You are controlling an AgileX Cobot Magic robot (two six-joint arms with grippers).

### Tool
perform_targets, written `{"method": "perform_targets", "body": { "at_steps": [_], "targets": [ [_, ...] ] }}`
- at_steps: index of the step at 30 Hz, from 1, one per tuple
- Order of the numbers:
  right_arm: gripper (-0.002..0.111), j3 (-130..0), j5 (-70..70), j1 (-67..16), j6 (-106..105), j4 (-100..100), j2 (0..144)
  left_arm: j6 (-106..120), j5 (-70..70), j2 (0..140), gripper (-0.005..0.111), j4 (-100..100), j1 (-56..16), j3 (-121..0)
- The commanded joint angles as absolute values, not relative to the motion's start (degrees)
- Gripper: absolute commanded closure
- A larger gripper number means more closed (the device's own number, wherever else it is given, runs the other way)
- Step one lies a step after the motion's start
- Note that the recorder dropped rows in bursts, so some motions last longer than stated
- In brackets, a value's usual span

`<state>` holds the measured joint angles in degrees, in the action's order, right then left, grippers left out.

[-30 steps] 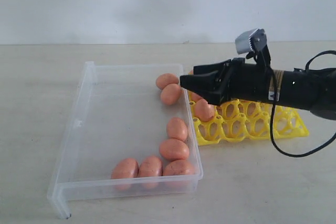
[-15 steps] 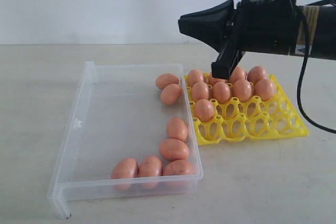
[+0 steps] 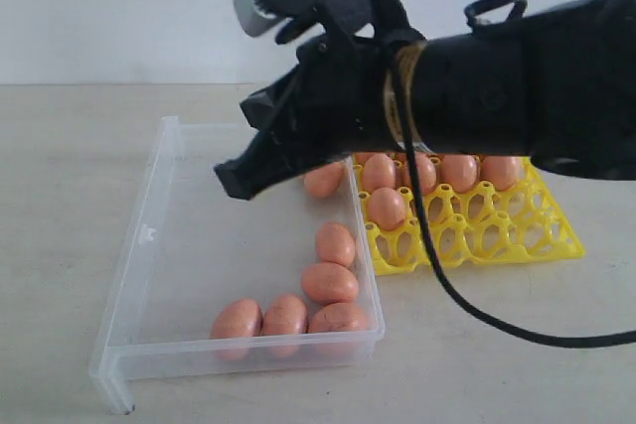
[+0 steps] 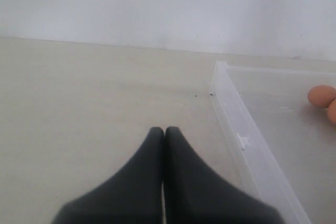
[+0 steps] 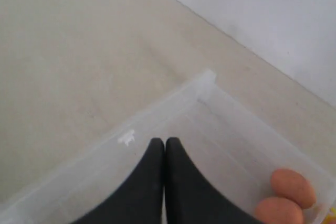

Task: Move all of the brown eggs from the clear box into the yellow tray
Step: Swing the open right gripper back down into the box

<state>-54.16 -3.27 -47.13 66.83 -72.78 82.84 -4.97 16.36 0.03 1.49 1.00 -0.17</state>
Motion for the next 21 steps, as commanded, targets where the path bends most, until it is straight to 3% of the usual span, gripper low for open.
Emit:
{"method": "perform_targets", "body": {
  "at_steps": [1, 3, 5, 7, 9, 13, 14, 21],
  "targets": [
    [0.108, -61.2, 6.6, -51.8, 69.7, -70.6, 83.5, -4.9, 14.3, 0.0, 0.111, 1.3, 0.8, 0.0],
    [0.108, -65.1, 13.9, -52.5, 64.7, -69.2, 85.5, -4.9, 14.1, 0.0, 0.111, 1.3, 0.8, 0.0],
    [0.108, -70.4, 26.4, -52.5, 46.3, -69.2, 89.6, -4.9, 14.0, 0.0, 0.111, 1.3, 0.8, 0.0],
    [0.108, -76.2, 43.4, -52.5, 23.7, -69.1, 94.5, -4.9, 14.0, 0.0, 0.111, 1.3, 0.8, 0.0],
    [0.108, -82.7, 56.6, -51.0, 18.8, -66.0, 98.8, -4.9, 13.9, 0.0, 0.111, 1.3, 0.8, 0.0],
    [0.109, -100.9, 67.7, -42.0, -12.3, -8.2, 106.9, -4.9, 13.9, 0.0, 0.111, 1.3, 0.8, 0.0],
    [0.109, -102.7, 70.0, -41.2, -14.2, -1.5, 108.7, -4.9, 13.9, 0.0, 0.111, 1.3, 0.8, 0.0],
    [0.105, -104.6, 65.7, -41.1, -41.5, 0.8, 116.8, -4.9, 13.9, 0.0, 0.111, 1.3, 0.8, 0.0]
  ]
}}
